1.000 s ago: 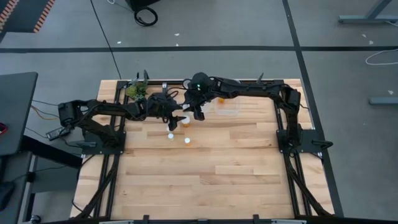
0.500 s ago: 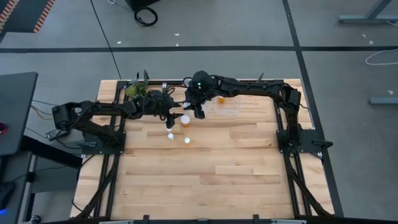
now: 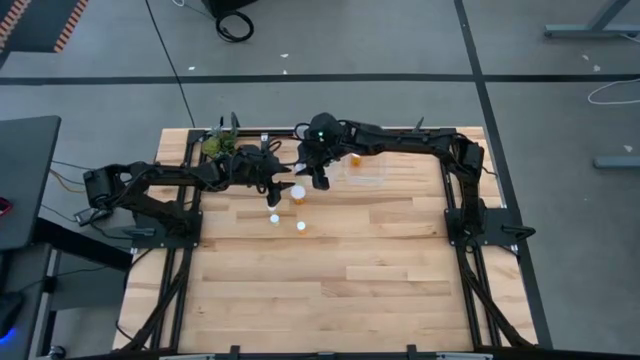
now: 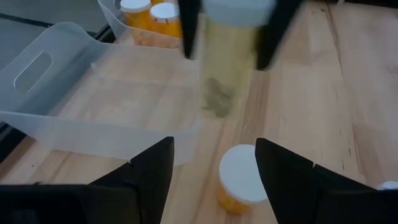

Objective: Pick and place medicine bottles into bin by pill shape (circle, oval)
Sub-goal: Put the bottom right small yellow pill into the left transparent bin

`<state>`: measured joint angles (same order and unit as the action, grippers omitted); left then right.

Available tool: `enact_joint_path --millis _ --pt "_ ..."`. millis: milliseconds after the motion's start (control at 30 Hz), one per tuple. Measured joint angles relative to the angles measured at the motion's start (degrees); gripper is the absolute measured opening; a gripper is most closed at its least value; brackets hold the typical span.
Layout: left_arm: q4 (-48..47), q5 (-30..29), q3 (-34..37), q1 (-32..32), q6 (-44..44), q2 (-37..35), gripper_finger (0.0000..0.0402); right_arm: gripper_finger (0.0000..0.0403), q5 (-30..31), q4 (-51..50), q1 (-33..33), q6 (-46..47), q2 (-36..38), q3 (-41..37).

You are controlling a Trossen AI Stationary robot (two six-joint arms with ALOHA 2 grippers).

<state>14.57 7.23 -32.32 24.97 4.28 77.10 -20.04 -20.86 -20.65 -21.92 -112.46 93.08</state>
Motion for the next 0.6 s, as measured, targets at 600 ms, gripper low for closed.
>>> enact_joint_path --millis 600 --pt "-0.4 -0.1 0.0 -0.5 -2.6 0.0 0.0234 0.0135 0.9 5.1 -6.8 -3.9 -1.9 0.0"
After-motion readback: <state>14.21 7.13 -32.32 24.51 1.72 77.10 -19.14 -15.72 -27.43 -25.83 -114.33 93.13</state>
